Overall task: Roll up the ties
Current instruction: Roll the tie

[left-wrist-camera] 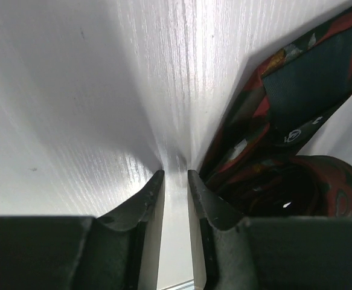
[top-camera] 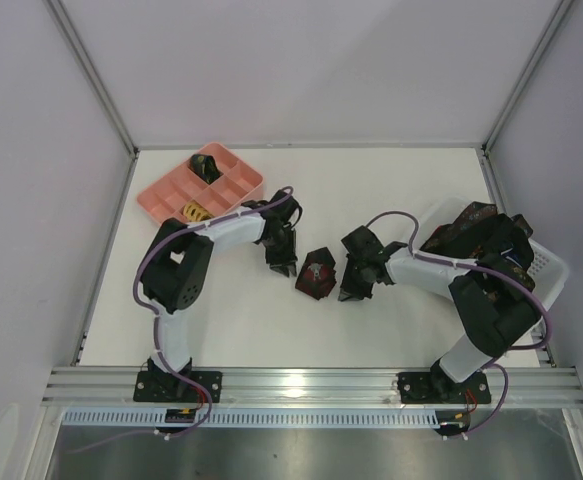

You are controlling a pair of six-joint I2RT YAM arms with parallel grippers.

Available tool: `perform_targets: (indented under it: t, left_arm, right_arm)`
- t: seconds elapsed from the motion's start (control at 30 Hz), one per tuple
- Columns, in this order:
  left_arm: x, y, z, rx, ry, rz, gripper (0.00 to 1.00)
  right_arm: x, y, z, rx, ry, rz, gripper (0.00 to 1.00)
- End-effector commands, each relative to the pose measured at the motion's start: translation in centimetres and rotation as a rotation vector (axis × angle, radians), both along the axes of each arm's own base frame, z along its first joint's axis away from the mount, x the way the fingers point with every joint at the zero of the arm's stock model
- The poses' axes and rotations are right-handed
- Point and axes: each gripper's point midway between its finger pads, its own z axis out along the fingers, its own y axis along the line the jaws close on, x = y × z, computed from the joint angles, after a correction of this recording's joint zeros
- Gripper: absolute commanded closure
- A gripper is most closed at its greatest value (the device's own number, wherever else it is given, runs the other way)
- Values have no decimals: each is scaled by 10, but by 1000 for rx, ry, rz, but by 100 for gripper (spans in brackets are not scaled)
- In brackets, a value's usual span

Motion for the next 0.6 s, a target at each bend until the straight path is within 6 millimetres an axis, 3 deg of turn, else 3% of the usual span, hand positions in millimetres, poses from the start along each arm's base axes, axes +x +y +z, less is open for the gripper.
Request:
perform_targets:
  t: [0.0,0.07,0.2,0.27,0.43,0.57]
  left_arm:
    - [0,-3,4,-10,-5,-89,73]
    - [-5,-3,1,2,6,-117,74]
    - [-19,-16,-2,-16,28,-161,75]
    - [-21,-17,-2,-22,30,-156,75]
    - [-10,-6,0,25,-14,-130,75]
    - [1,8,8,60,-47,-115,75]
  right_arm:
    - [9,5,-10,-40,-23,-27,86]
    - [10,14,-19,-64,-6,-13,86]
    - [38,49,-5,-17,-39,-20,86]
    - [43,54,-1,-12,-44,-8,86]
    - [25,13,-7,-72,-17,-3,86]
    - [26,-5,4,-67,-60,19,86]
